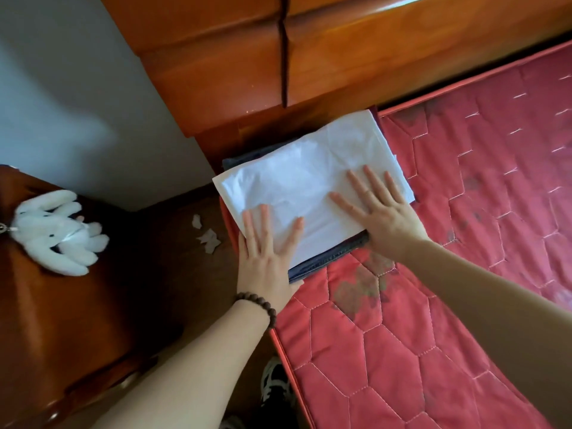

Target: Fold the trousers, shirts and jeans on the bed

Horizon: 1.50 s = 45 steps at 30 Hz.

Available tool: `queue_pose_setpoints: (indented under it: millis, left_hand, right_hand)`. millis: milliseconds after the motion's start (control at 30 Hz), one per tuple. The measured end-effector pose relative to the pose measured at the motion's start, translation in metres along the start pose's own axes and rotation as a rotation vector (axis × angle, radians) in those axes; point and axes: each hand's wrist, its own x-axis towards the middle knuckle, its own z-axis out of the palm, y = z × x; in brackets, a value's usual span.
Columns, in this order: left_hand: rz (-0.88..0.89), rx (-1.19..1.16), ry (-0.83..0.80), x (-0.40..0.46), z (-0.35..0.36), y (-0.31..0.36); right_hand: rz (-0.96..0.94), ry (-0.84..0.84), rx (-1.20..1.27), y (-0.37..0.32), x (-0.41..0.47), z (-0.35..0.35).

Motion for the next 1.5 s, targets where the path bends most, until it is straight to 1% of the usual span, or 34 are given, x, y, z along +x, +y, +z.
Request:
queue_pose_setpoints:
  millis: [100,200,233,300,367,400,433,500,533,567,633,700,733,800,900,967,1067,1133,1167,1300,1433,1500]
  left_hand:
    - [0.005,-0.038,0.025,0.001,0.002,-0.002]
    - [-0.026,-0.073,-0.02,0.002,0.001,-0.003]
    - [-0.048,-0.081,-0.046,0.002,-0.001,-0.004]
    - [-0.083,-0.077,-0.083,0.0,-0.01,-0.003]
    - [-0.096,-0.058,-0.021,-0.004,-0.025,-0.001]
    - [-0.102,-0.055,0.06,-0.004,-0.035,0.001]
    - [-0.102,-0.057,0.156,-0.001,-0.045,0.001]
    - [-0.096,-0.065,0.316,0.013,-0.06,0.001]
    - [-0.085,-0.058,0.334,0.023,-0.067,0.0]
    - [-0.079,-0.043,0.302,0.034,-0.071,-0.001]
    - [-0.092,0.003,0.188,0.053,-0.067,-0.004]
    - [-0.104,0.043,0.14,0.065,-0.057,-0.011]
    - [-0.101,0.052,0.144,0.067,-0.052,-0.013]
    - [-0.082,0.033,0.19,0.069,-0.043,-0.019]
    - [-0.082,-0.025,0.229,0.066,-0.035,-0.025]
    - [-0.092,-0.052,0.243,0.063,-0.03,-0.026]
    - [-0.096,-0.077,0.243,0.063,-0.023,-0.028]
    - [-0.096,-0.099,0.235,0.064,-0.02,-0.03]
    - [-0.092,-0.109,0.238,0.064,-0.019,-0.031]
    - [-0.101,-0.108,0.235,0.062,-0.025,-0.031]
    - [-0.088,-0.127,0.204,0.051,-0.042,-0.036]
    - [-0.088,-0.158,0.208,0.041,-0.056,-0.034]
  right_hand:
    - [0.122,0.029,0.122,0.007,-0.008,0.005]
    - [0.193,0.002,0.211,-0.002,-0.016,0.005]
    - [0.21,-0.028,0.218,-0.005,-0.016,0.002]
    - [0.211,-0.146,0.202,-0.007,-0.016,-0.009]
    - [0.169,-0.264,0.182,-0.003,-0.015,-0.025]
    - [0.144,-0.27,0.202,0.0,-0.013,-0.036]
    - [0.121,-0.215,0.239,0.002,-0.01,-0.048]
    - [0.076,-0.024,0.309,0.0,0.005,-0.067]
    - [0.051,0.037,0.318,-0.003,0.018,-0.073]
    - [0.028,0.057,0.309,-0.007,0.034,-0.076]
    - [-0.013,0.027,0.239,-0.016,0.066,-0.072]
    - [0.005,-0.019,0.175,-0.013,0.086,-0.056]
    - [0.057,-0.03,0.184,-0.006,0.088,-0.047]
    - [0.171,0.004,0.234,0.009,0.085,-0.031]
    - [0.245,0.073,0.273,0.018,0.079,-0.017]
    - [0.263,0.064,0.373,0.021,0.08,-0.012]
    - [0.275,0.055,0.632,0.027,0.083,-0.007]
    - [0.295,0.059,0.704,0.03,0.085,-0.005]
    - [0.295,0.057,0.675,0.03,0.086,-0.005]
    - [0.279,-0.025,0.411,0.026,0.085,-0.014]
    - [0.286,-0.031,0.35,0.025,0.069,-0.037]
    - [0.307,-0.027,0.389,0.022,0.057,-0.055]
